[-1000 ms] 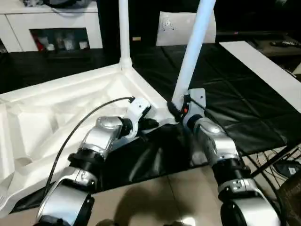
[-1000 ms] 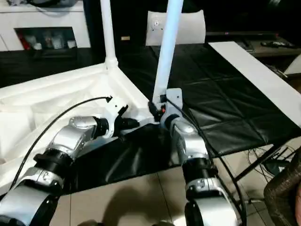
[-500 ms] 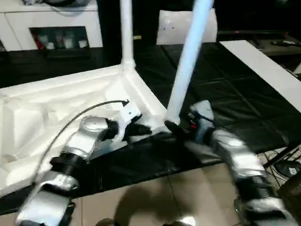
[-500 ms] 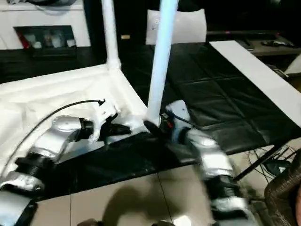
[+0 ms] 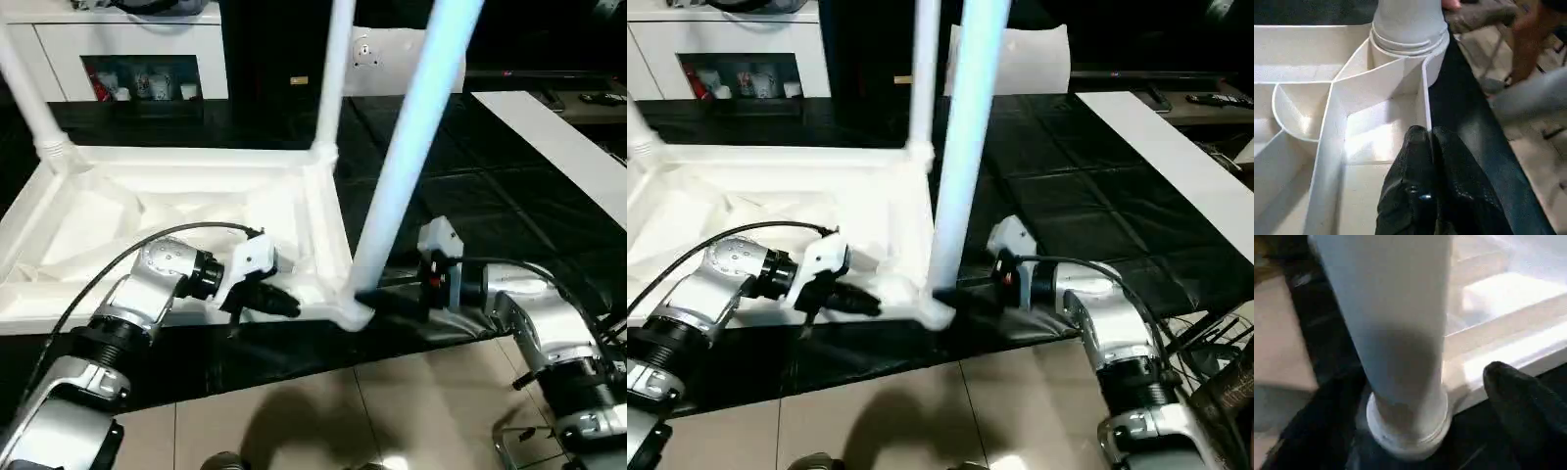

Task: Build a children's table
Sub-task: Rotate leg to tighten

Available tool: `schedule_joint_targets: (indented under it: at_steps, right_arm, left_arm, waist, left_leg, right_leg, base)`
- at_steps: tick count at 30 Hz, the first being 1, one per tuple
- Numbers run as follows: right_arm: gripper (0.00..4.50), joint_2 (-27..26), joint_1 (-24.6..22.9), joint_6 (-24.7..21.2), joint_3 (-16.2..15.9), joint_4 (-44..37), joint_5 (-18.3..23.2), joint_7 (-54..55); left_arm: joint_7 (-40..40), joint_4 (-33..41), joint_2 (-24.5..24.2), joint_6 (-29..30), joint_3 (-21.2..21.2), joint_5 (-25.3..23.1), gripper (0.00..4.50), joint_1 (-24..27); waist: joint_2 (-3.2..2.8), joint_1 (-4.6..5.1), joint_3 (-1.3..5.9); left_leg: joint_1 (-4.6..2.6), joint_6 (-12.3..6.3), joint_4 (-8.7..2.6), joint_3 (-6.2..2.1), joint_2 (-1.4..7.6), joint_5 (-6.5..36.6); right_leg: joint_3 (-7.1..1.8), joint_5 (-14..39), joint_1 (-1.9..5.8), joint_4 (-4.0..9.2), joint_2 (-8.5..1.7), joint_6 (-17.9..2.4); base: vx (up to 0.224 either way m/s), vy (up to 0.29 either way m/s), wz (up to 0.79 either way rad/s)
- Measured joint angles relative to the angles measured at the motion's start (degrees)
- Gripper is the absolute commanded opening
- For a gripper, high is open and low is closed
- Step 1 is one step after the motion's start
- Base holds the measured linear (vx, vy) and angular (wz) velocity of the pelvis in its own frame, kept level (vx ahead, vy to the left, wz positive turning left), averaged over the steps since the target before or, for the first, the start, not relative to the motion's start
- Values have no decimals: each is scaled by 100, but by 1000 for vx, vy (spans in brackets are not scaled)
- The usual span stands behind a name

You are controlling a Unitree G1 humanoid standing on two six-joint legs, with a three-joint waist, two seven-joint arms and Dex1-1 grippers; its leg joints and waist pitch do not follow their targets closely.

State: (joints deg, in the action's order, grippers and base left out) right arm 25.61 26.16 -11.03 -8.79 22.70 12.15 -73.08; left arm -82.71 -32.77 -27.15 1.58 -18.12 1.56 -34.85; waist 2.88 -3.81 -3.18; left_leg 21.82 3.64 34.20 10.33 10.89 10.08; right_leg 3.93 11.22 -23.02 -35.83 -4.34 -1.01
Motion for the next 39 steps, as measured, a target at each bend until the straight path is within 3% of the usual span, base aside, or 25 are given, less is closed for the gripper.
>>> schedule_joint_targets:
  at_steps: [9,22,27,32,39]
  right_arm:
    - [304,87,156,-10,-302,209,-1,-704]
    - [205,27,243,-19,-308,299,2,-818]
    - [195,-116,140,-266,-157,254,87,-530]
    - [194,-421,106,-578,94,265,49,392]
    - [193,-1524,408,-881,826,673,-208,2956]
  left_arm:
    - [-223,-157,-29,-249,-93,-18,0,-129]
    - [-278,-239,-18,-325,-93,-24,0,-145]
    - [-68,-274,105,-16,-6,-9,0,-145]
    - [586,-385,309,520,247,-11,0,-181]
    - [2269,-577,1039,1620,860,31,0,-337]
  waist:
    - [4,-118,1]
    - [6,-134,1]
    - [6,-138,2]
    - [9,-94,0]
    - [23,196,-9]
  left_leg:
    - [1,0,4,2,4,0]
    - [0,0,6,3,5,0]
    - [-9,1,9,3,5,-1]
    - [-34,7,13,4,5,-5]
    - [-40,20,15,5,5,-14]
  right_leg:
    - [2,0,-2,-6,0,0]
    - [2,0,-3,-9,0,0]
    - [1,0,3,-15,0,0]
    - [-1,1,10,-22,0,5]
    - [-3,1,2,-18,0,9]
  base:
    - [0,0,0]
    - [0,0,0]
    - [0,0,0]
    - [0,0,0]
    - [0,0,0]
